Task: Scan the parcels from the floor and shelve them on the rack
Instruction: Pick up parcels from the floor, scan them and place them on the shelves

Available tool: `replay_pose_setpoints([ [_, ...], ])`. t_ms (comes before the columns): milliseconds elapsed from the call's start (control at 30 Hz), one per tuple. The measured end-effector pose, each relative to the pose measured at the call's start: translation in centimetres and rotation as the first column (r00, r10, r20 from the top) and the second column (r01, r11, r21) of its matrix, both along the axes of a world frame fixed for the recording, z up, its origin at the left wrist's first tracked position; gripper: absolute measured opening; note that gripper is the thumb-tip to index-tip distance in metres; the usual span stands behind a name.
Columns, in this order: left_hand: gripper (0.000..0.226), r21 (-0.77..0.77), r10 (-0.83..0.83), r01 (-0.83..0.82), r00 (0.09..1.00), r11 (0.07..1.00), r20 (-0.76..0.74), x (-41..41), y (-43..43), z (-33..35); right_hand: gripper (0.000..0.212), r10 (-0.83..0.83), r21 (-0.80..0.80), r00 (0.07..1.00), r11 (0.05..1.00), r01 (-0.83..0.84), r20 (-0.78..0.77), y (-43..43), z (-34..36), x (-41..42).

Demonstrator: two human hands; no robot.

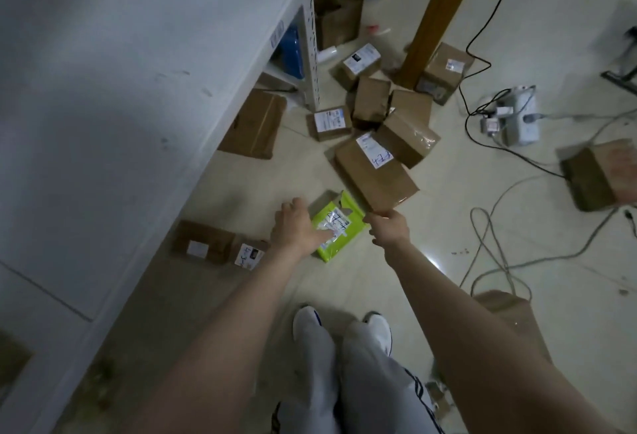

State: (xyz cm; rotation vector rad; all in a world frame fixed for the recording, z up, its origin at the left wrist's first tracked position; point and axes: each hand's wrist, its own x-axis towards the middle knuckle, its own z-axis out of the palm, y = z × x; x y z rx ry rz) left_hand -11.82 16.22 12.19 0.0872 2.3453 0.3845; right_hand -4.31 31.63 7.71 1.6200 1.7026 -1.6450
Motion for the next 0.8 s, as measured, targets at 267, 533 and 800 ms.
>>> replay_pose_setpoints([
  [267,0.099,-0.11,-0.094,0.09,0.995,0.99,-0.023,1.2,-0.5,-15.1,0.008,-0.112,-0.145,0.987,0.981,0.128,0.114,-1.4,-15.1,1.2],
  [533,0.131,-0.202,-0.334,0.32,0.942,0.926,-0.041,-0.4,0.6,-26.9,0.073,-0.015,-0.118,0.994,0.993,0.028,0.11,-0.7,-26.8,-1.3],
  [800,0.164,-0.293,-0.351,0.372,0.928,0.881,0.124,-0.2,1.4,-36.1,0.055,0.234,-0.023,0.962,0.972,-0.233,0.14,1.6,-34.3,-3.6],
])
